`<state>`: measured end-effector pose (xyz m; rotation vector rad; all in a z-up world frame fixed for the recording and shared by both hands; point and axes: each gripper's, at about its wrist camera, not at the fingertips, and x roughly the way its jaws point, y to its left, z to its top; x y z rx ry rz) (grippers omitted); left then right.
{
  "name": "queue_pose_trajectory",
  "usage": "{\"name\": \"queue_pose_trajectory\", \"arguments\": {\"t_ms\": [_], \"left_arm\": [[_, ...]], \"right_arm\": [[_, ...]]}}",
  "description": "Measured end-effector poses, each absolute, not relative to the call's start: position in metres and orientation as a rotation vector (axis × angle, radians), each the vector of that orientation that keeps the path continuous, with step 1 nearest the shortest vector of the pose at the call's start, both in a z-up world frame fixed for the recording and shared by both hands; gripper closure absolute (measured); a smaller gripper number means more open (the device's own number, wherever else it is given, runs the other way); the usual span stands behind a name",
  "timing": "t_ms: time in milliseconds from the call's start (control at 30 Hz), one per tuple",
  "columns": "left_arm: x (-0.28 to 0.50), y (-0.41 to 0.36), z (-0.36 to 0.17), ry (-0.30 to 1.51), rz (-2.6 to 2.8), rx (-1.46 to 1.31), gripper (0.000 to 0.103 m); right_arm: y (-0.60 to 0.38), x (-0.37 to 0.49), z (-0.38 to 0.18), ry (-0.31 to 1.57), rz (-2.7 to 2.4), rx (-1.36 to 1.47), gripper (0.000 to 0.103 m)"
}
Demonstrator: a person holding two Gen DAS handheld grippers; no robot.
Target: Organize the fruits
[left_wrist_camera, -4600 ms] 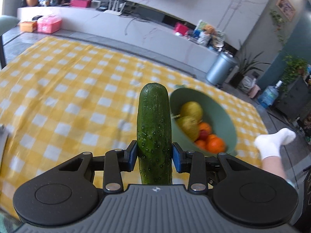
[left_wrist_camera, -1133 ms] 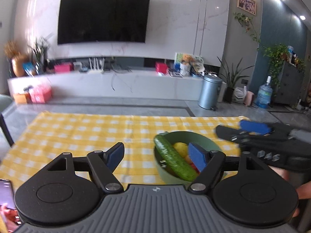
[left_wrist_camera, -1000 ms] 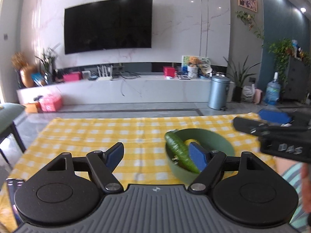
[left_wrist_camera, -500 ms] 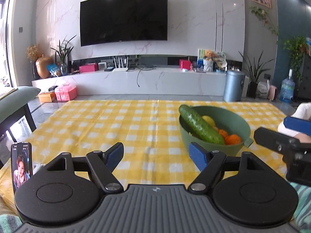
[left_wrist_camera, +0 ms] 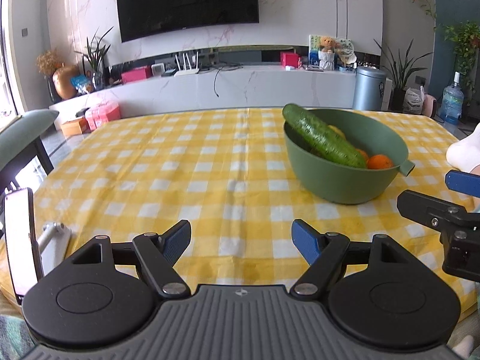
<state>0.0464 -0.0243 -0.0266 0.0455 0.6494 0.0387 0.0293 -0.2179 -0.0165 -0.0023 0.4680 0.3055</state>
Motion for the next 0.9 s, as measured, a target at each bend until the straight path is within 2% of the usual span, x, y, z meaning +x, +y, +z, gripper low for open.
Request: {"name": "queue_pose_trajectory", "arguments": {"t_ms": [900], "left_arm": [[0.0423, -0.0182, -0.021, 0.651, 0.047, 0.015, 0.013]], "right_arm": [[-0.2089, 0.0296, -0.0209, 0.471, 0.335, -0.034, 0.024]]}}
